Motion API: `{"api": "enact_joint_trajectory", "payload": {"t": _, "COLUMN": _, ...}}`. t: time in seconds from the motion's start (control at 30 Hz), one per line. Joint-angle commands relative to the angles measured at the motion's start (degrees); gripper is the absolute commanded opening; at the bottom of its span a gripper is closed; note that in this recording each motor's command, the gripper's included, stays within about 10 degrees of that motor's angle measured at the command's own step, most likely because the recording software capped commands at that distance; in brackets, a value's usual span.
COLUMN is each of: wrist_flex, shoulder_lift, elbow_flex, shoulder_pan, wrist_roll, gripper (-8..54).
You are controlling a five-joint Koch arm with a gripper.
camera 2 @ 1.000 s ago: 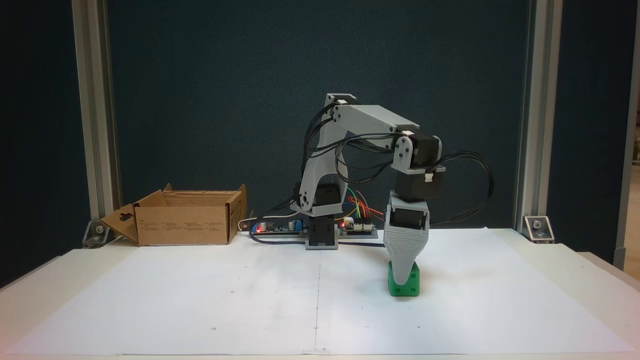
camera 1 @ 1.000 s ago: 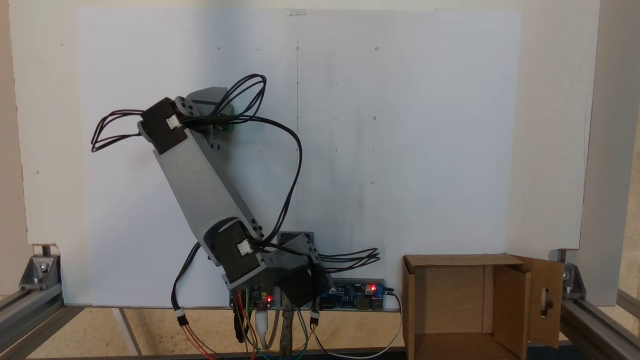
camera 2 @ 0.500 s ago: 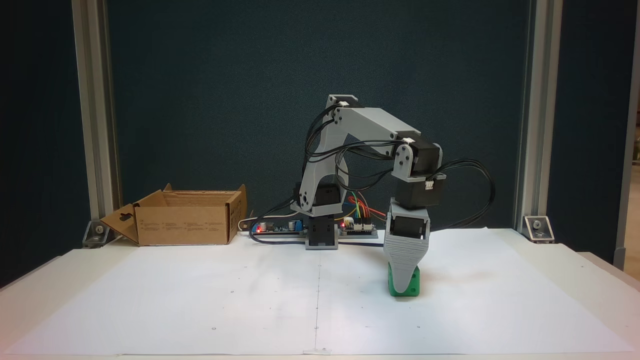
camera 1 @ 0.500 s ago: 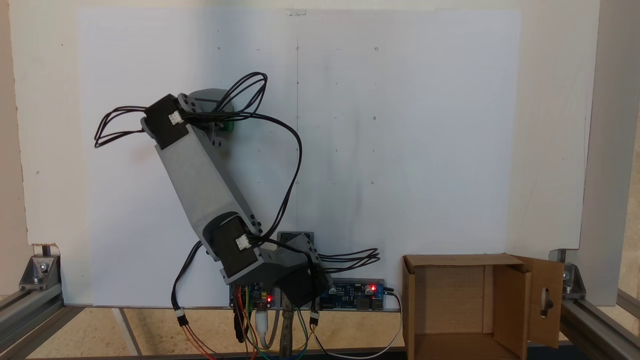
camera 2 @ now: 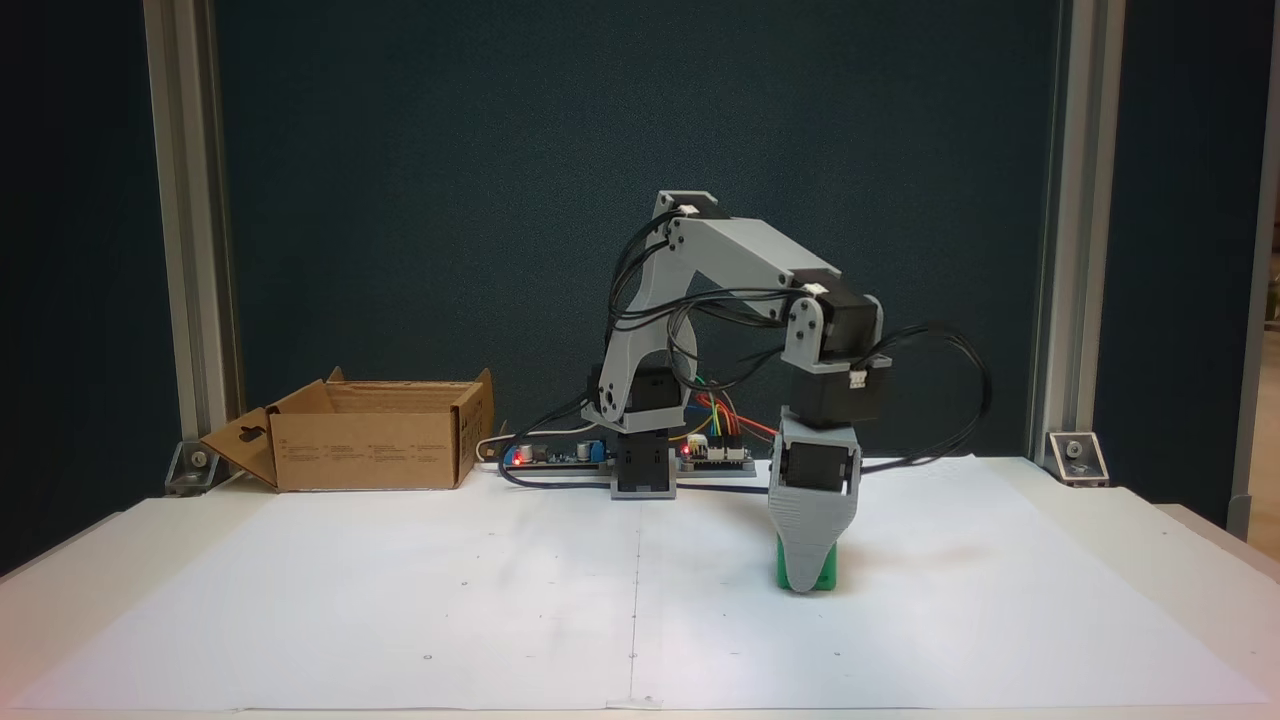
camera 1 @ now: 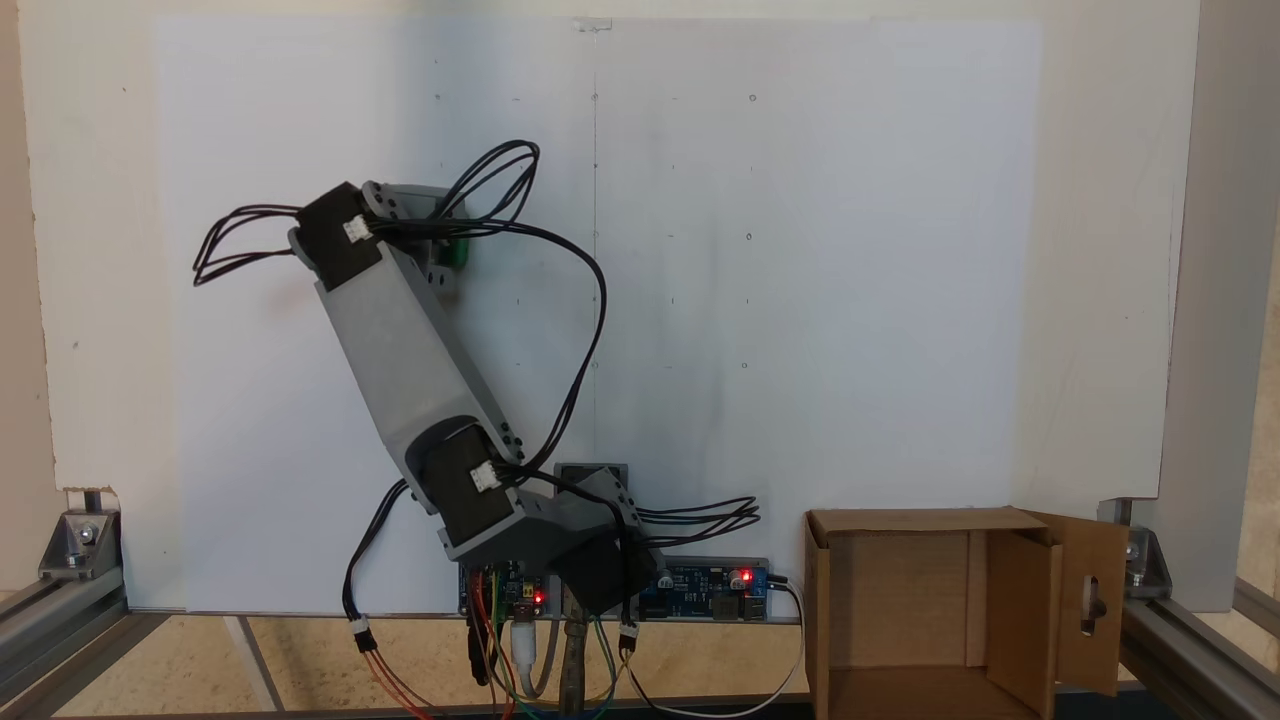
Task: Grasp a green dice and put it in the bin.
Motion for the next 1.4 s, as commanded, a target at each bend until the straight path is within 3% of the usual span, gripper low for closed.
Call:
{"api": "enact_joint_trajectory", "payload": {"t": 0.0, "wrist_flex": -0.4, "shoulder_lift": 0.6, "elbow_flex": -1.0, "shoulder_pan": 0.3, "wrist_roll": 4.7, "gripper": 15.9}}
{"api": "enact_joint_trajectory", "payload": {"t": 0.03, "wrist_flex": -0.4, "shoulder_lift": 0.5, "elbow_flex": -1.0, "shoulder_pan": 0.4, "wrist_roll": 4.8, "gripper": 12.3}}
{"api": "enact_joint_trajectory", "payload": {"t": 0.3, "wrist_flex": 2.2, "shoulder_lift": 1.0, "elbow_flex": -1.0, "shoulder_pan": 1.1, "wrist_roll": 5.0, "gripper": 11.9}}
{"api": "enact_joint_trajectory", "payload": {"t": 0.57, "wrist_flex": 8.5, "shoulder_lift": 17.3, "elbow_flex": -1.6, "shoulder_pan": 2.3, "wrist_roll": 4.8, "gripper": 11.9}}
{"api": "enact_joint_trajectory", "payload": {"t": 0.83, "wrist_flex": 22.1, "shoulder_lift": 24.0, "elbow_flex": -22.8, "shoulder_pan": 3.1, "wrist_roll": 4.7, "gripper": 11.9}}
{"api": "enact_joint_trajectory", "payload": {"t": 1.0, "wrist_flex": 22.9, "shoulder_lift": 23.9, "elbow_flex": -25.3, "shoulder_pan": 5.4, "wrist_roll": 3.8, "gripper": 11.9}}
{"api": "enact_joint_trajectory", "payload": {"t": 1.37, "wrist_flex": 23.4, "shoulder_lift": 27.0, "elbow_flex": -25.1, "shoulder_pan": 37.1, "wrist_roll": -15.3, "gripper": 11.9}}
